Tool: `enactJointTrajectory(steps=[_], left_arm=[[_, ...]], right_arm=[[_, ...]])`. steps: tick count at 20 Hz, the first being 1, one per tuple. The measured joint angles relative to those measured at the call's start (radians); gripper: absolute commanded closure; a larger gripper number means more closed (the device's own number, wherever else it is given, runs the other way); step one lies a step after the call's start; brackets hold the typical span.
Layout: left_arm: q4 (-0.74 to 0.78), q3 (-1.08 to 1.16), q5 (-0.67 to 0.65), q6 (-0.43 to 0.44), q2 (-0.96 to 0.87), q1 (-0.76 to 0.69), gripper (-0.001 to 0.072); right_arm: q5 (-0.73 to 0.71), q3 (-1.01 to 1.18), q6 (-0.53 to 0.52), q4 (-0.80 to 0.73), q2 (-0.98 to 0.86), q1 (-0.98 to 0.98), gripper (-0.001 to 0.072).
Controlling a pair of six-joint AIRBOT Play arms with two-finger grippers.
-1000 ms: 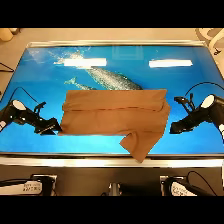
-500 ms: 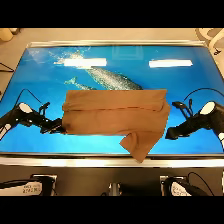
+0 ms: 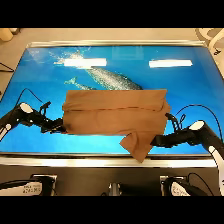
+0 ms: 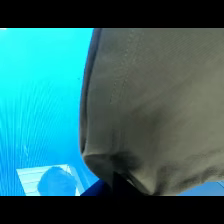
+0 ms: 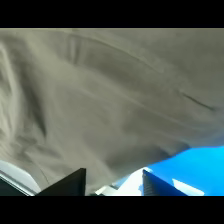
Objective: Fold the shirts.
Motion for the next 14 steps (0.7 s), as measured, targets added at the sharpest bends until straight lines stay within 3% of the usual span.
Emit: enactJointTrajectory(steps=[1, 2, 3, 4, 9, 14], left_arm=[[0.000, 0.000, -0.002, 0.000, 0.000, 0.000, 0.0684], [0.000, 0.000, -0.005, 0.000, 0.000, 0.000, 0.0684], [0.000, 0.000, -0.007, 0.000, 0.000, 0.000, 0.0684], [0.000, 0.000, -0.008, 0.000, 0.000, 0.000, 0.0683], [-0.019, 0.008, -0.012, 0.030, 0.006, 0.000, 0.0685], [-0.067, 0.106, -0.003, 0.041, 0.027, 0.000, 0.0689]], right_arm=[[-0.022, -0.015, -0.001, 0.031, -0.001, 0.001, 0.0358], [-0.038, -0.026, -0.001, 0.047, -0.001, 0.001, 0.0458], [-0.063, -0.034, -0.001, 0.055, -0.001, 0.001, 0.0628], [-0.094, -0.040, -0.002, 0.056, -0.003, 0.001, 0.0690], [-0.135, -0.002, -0.047, 0.050, -0.006, 0.002, 0.0691], [-0.080, 0.256, -0.074, 0.064, -0.010, 0.000, 0.0692]])
